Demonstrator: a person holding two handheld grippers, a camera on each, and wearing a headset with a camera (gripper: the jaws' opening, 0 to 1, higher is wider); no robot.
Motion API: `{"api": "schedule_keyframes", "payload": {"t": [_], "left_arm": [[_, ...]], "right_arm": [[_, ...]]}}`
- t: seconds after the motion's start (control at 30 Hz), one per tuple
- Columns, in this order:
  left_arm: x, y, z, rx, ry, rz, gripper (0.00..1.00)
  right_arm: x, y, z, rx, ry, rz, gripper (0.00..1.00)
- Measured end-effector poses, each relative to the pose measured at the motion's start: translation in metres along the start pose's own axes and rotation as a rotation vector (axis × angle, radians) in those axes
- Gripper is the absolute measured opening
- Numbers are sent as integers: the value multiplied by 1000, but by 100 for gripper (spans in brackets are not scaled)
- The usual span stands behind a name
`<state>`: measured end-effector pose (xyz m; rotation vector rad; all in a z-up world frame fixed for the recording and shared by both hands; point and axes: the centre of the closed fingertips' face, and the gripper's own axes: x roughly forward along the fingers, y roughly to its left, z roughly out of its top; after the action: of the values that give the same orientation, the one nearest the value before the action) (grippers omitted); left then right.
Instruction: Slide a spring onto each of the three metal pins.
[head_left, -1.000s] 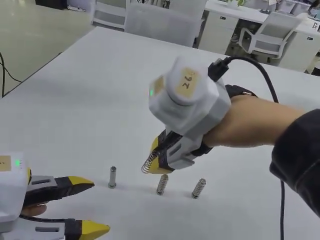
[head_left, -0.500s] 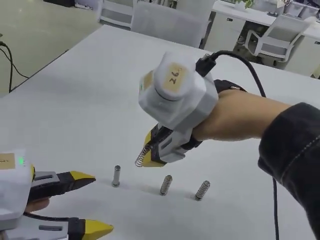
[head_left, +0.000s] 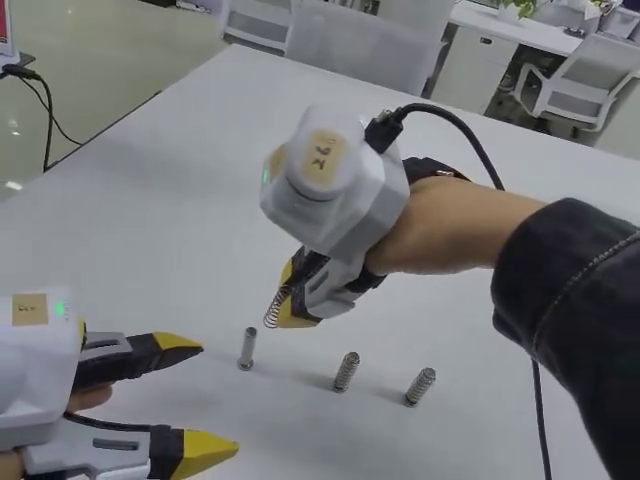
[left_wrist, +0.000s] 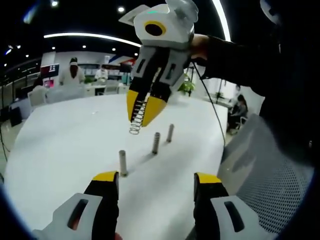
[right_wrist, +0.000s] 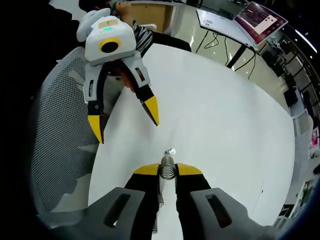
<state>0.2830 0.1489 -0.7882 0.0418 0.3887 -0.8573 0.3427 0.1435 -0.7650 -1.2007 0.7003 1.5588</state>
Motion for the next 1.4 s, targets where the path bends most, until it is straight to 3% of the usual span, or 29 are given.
{"api": "schedule_keyframes", "payload": {"t": [0.5, 1.4], "left_arm": [[0, 0, -2, 16, 11, 1, 56], [-1, 1, -2, 21, 10, 10, 54]], "right_arm": [[22, -6, 2, -31, 34, 32, 8], [41, -9, -1, -21, 63, 65, 8]]}}
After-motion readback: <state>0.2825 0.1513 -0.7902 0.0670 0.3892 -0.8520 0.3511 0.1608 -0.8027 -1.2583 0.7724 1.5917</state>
